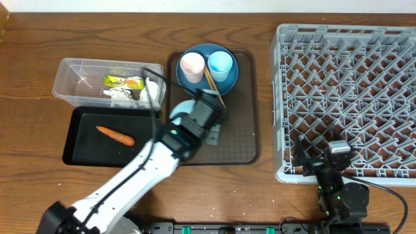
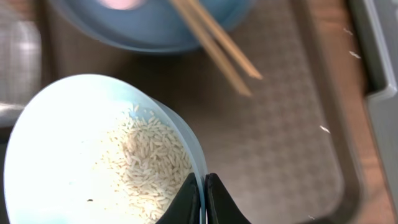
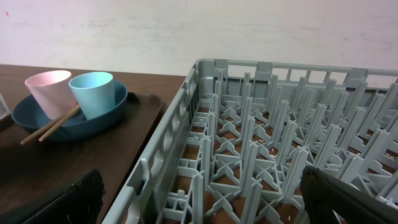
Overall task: Sort waste into correct bins and load items into the dishwasher rack
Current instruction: 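Lift the bowl and carry it left over the black tray, then tilt the bowl with the left gripper to pour rice onto the black tray, then turn the bowl upright and carry it right toward the dish rack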
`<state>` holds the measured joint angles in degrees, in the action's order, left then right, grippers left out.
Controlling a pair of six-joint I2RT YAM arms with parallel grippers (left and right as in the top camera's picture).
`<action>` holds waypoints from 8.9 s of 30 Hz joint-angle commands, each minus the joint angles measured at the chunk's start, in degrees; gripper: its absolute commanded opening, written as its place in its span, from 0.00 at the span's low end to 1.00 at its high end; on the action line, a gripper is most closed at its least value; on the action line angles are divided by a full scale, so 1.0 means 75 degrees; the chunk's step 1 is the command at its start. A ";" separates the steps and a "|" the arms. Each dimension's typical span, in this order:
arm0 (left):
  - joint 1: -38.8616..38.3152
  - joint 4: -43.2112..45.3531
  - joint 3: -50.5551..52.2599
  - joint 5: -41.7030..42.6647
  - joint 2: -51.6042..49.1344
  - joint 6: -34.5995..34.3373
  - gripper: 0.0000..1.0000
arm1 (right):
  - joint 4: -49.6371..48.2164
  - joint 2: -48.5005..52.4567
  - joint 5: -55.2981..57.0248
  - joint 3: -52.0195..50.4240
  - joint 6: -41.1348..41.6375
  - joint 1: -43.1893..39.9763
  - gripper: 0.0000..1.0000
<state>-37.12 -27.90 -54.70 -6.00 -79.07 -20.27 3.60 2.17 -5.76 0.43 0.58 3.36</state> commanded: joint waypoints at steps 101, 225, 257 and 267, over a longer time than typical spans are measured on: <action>1.0436 0.0385 0.2180 1.2808 0.0711 0.1279 0.06 | 0.0020 -0.0050 -0.0009 -0.0015 -0.0085 0.0044 0.99; 0.4674 0.0358 0.2060 0.2967 0.2871 -0.0542 0.06 | 0.0020 -0.0050 -0.0009 -0.0015 -0.0085 0.0044 0.99; -0.0915 0.1620 0.2063 -0.2815 0.1282 -0.0711 0.06 | 0.0020 -0.0050 -0.0009 -0.0015 -0.0085 0.0044 0.99; -0.1711 0.1781 0.2063 -0.3780 0.1180 -0.0711 0.06 | 0.0020 -0.0050 -0.0009 -0.0015 -0.0085 0.0044 0.99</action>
<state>-49.17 -14.92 -37.98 -30.28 -70.08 -25.52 3.60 2.17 -5.76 0.43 0.58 3.36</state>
